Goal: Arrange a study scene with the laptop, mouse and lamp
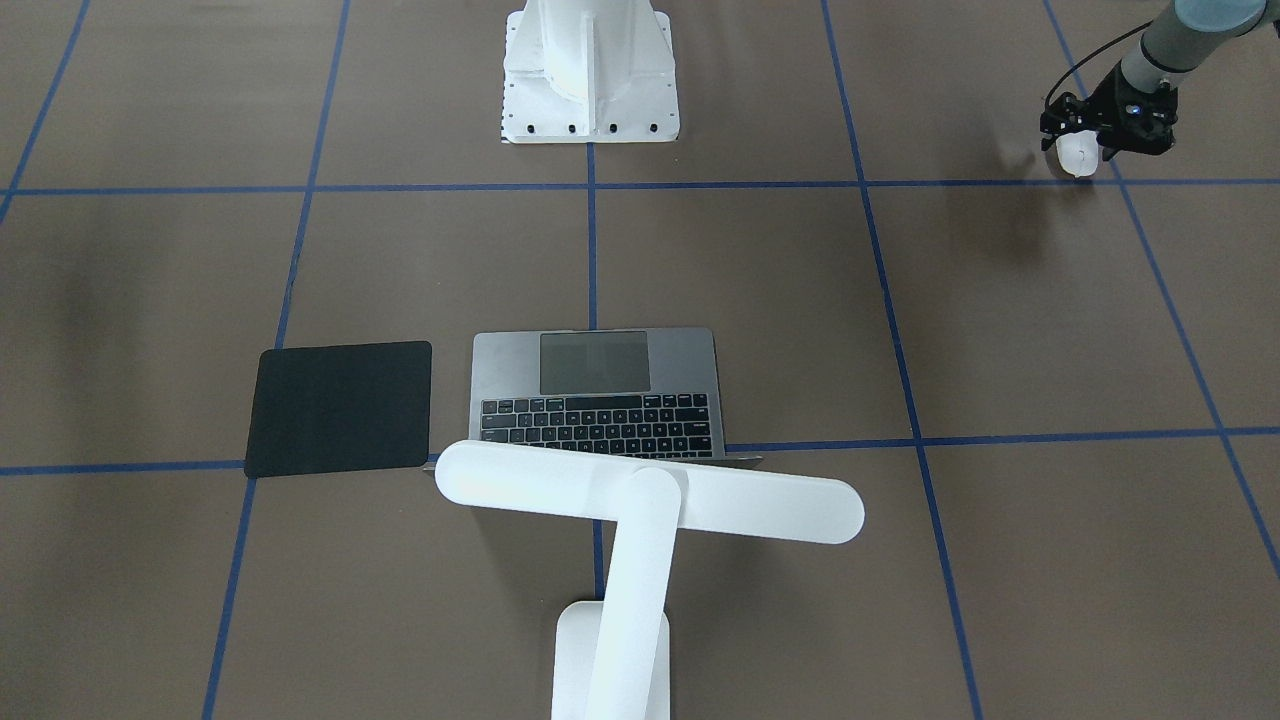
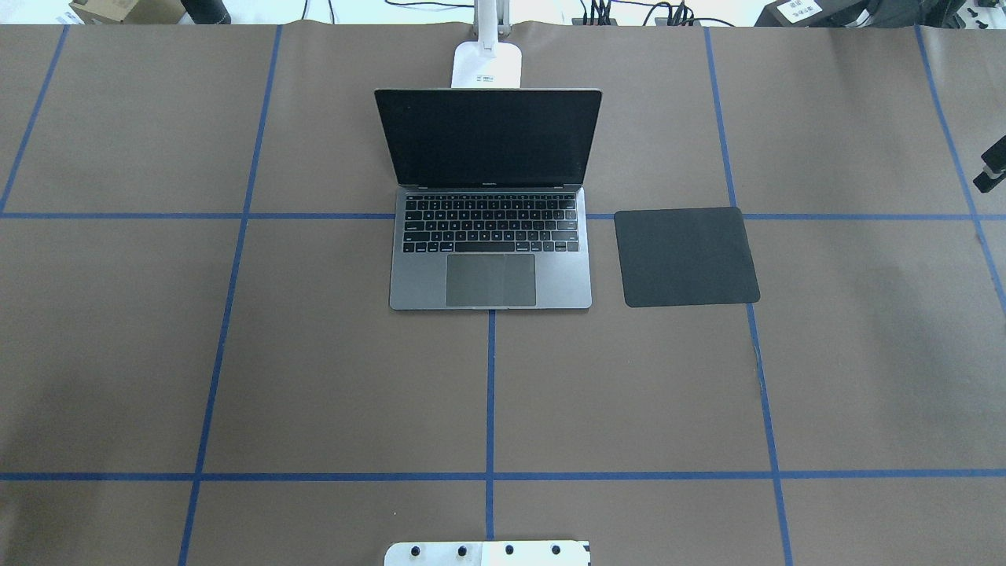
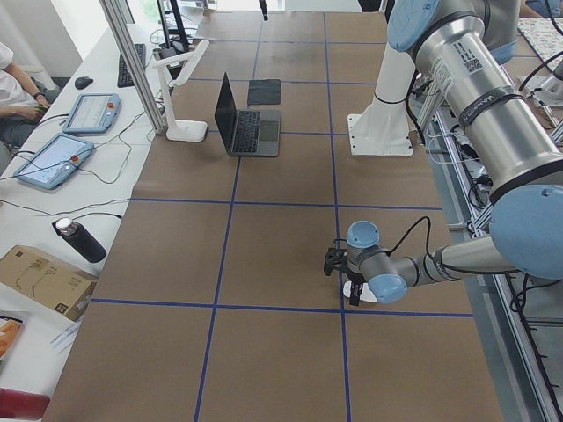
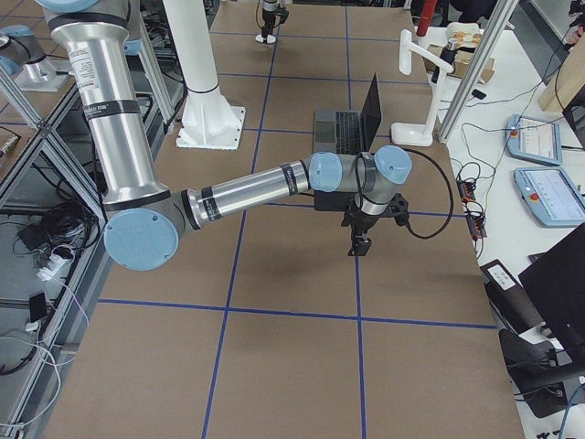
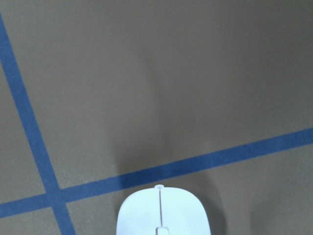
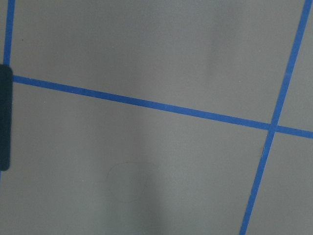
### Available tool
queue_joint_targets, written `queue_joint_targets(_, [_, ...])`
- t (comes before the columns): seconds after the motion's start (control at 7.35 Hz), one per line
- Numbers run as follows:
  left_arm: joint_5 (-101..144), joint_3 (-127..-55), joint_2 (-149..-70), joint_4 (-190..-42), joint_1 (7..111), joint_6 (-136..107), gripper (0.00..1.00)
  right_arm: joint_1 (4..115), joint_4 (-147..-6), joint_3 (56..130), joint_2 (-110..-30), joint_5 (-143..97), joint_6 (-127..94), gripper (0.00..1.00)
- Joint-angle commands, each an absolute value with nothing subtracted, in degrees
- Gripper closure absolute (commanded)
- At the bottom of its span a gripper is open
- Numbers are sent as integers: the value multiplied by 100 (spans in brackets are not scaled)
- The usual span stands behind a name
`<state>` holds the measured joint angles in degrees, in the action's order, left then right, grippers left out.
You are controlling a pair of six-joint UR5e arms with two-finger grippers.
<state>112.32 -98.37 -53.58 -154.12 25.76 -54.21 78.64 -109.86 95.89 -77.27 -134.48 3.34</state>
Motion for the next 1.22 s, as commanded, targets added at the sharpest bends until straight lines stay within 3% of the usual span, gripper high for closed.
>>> queue_joint_targets(0.0, [11267, -9826, -5344, -15460, 2575, -5440, 25, 7857, -10986, 9589, -7726, -13447, 334, 2])
queue_joint_targets(0.41, [11276, -9835, -5318, -15521, 2575, -5590, 41, 7849, -10986, 9589, -7699, -13404, 334, 2])
queue_joint_targets(1.09, [11531, -10202, -5474, -15662, 2637, -5729, 43, 7857, -10986, 9580, -7682, -13395, 334, 2])
